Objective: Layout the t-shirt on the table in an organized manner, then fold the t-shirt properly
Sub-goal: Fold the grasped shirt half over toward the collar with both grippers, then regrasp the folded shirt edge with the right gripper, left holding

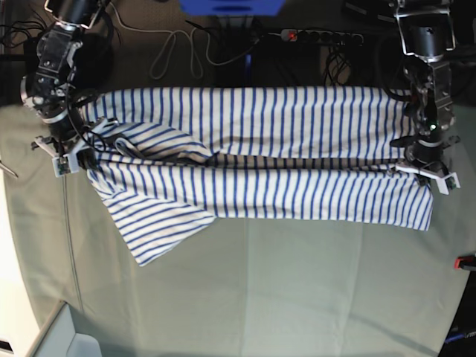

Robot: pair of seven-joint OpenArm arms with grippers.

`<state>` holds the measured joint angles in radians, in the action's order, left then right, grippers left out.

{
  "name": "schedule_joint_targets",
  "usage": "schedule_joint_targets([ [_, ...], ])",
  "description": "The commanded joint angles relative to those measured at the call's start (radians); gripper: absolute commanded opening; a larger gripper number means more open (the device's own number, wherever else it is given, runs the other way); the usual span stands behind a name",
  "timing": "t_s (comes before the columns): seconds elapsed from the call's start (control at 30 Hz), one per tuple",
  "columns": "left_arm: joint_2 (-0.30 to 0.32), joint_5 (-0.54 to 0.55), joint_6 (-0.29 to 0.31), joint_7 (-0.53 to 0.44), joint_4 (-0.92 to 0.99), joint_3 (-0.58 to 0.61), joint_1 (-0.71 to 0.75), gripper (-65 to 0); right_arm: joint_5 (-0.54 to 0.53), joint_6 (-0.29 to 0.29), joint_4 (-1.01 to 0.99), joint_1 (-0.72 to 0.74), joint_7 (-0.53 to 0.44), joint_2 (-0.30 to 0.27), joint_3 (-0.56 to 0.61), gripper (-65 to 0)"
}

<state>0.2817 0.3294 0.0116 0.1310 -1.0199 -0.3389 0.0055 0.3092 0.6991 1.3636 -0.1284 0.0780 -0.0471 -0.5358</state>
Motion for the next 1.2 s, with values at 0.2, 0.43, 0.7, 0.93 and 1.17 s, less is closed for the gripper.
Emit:
schedule_joint_targets([
  [0.2, 0.017, -0.002, -0.006, -0.024, -0.035, -0.015, 0.020, -47.1, -0.011, -0.001, 0.070, -0.017, -0.017, -0.013, -0.005, -54.8],
  [0.43, 0.012, -0.002, -0.008, -0.026, -0.207, -0.071, 0.110, -29.9, -0.011, -0.001, 0.233, -0.069, -0.017, -0.012, -0.005, -36.2],
  [0.7, -0.002, -0.011, -0.006, -0.024, -0.233, -0.134, 0.027, -29.6, -0.011, -0.001, 0.293, -0.055, -0.017, 0.011, -0.005, -35.6],
  [0.93, 0.035, -0.011, -0.005, -0.024, 0.092, -0.133, -0.206, -29.5, -0.011, -0.001, 0.287, 0.016, 0.041, 0.025, -0.045, -35.6],
  [1.17, 0.057, -0.011, -0.005, -0.031, 0.346, -0.030, -0.373, -29.3, -0.011, -0.001, 0.287, 0.036, 0.092, 0.022, -0.045, -35.6],
])
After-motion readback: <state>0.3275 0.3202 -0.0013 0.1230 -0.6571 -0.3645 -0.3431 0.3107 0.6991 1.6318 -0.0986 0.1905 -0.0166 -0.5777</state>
